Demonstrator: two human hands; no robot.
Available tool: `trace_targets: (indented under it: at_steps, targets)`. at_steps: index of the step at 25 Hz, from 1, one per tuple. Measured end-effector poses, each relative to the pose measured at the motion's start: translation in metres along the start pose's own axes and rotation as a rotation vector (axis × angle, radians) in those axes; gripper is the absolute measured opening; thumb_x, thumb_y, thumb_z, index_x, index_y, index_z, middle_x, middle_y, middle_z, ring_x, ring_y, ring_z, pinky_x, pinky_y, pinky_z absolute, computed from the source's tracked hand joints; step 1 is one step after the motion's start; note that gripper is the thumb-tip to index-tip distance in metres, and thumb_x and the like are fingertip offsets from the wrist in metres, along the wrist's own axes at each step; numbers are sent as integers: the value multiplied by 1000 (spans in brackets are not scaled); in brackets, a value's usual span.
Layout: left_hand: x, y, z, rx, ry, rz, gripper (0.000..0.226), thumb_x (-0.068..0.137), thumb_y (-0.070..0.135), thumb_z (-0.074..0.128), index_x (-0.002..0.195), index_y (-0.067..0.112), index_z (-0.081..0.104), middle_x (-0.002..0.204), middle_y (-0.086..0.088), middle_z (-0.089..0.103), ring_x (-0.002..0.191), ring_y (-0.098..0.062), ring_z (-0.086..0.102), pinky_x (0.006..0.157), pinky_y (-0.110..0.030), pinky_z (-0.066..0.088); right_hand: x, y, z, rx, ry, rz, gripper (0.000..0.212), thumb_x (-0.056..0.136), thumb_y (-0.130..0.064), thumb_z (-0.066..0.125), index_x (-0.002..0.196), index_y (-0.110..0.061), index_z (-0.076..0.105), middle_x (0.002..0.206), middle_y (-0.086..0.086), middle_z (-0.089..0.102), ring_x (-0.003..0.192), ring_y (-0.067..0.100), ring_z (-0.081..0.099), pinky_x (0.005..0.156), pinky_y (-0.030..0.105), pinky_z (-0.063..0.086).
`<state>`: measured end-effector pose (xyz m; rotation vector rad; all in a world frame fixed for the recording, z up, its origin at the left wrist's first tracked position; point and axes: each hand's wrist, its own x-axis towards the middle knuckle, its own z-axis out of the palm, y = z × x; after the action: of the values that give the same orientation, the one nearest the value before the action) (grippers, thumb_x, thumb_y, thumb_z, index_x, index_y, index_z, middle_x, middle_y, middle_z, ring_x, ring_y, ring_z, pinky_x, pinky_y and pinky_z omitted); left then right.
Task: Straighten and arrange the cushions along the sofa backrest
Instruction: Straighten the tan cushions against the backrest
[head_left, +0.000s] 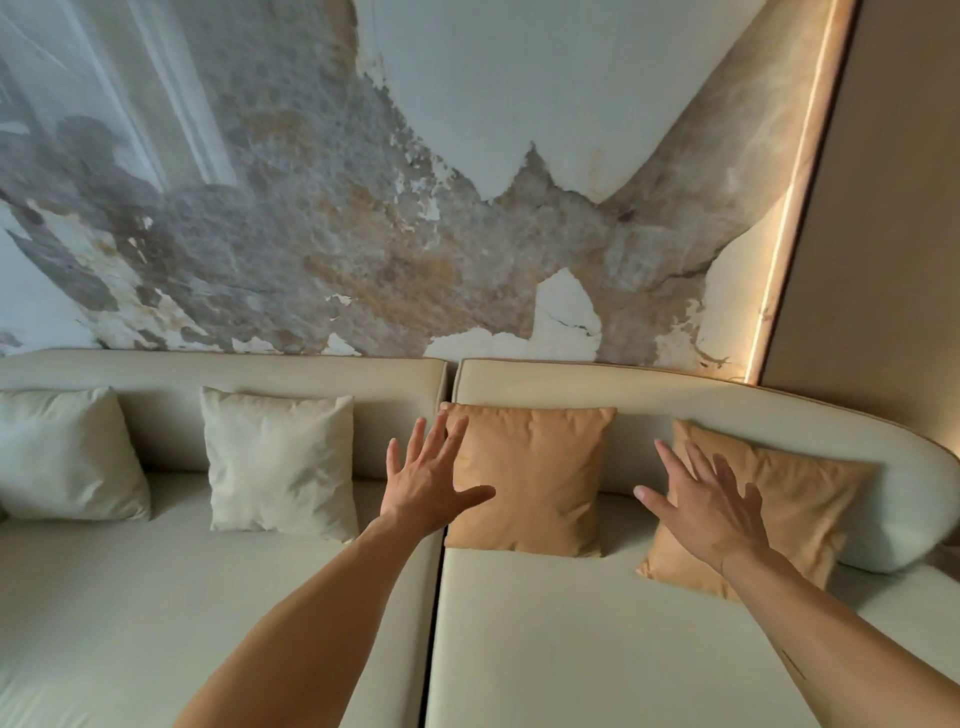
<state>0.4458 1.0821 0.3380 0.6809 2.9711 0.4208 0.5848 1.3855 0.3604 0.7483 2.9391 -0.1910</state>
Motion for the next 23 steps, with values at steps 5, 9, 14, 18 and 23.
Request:
trace_targets:
  at_steps: [5, 9, 14, 18, 23]
  targets:
    - [-10, 70, 22, -27, 42, -30, 102, 74, 81, 47, 152, 41, -6, 163, 8, -11, 150, -19, -13, 119, -56, -2, -7, 90, -12, 34, 11, 12, 73, 89, -71, 29, 152, -43, 6, 164, -6, 4, 149, 28, 8, 114, 58, 19]
    - [-16, 99, 43, -57, 48, -83, 104, 72, 84, 46, 151, 43, -7, 163, 8, -10, 150, -20, -11, 118, -56, -2, -6, 142, -13, 32, -37, 37, 75, 89, -71, 29, 153, -41, 3, 164, -4, 4, 149, 32, 9, 115, 59, 17]
    - [-13, 87, 63, -74, 0, -193, 106, 71, 83, 50, 152, 41, -4, 164, 7, -7, 151, -21, -8, 119, -57, 1, 4, 155, 16, 46, -90, 39, 81, 86, -74, 31, 153, -38, 3, 164, -2, 9, 147, 30, 15, 112, 57, 25]
    - [15, 49, 87, -62, -34, -236, 110, 69, 82, 53, 153, 38, -3, 164, 5, -5, 151, -22, -5, 119, -58, 4, 32, 122, 55, 95, -141, 30, 89, 83, -75, 39, 153, -36, 1, 163, -1, 13, 144, 29, 22, 109, 55, 30]
    - [69, -25, 145, -55, -74, -254, 116, 64, 85, 55, 153, 38, -3, 164, 5, -4, 151, -22, -3, 119, -57, 6, 89, 66, 125, 127, -221, 6, 101, 74, -83, 41, 153, -38, -3, 163, -2, 11, 146, 26, 23, 107, 53, 31]
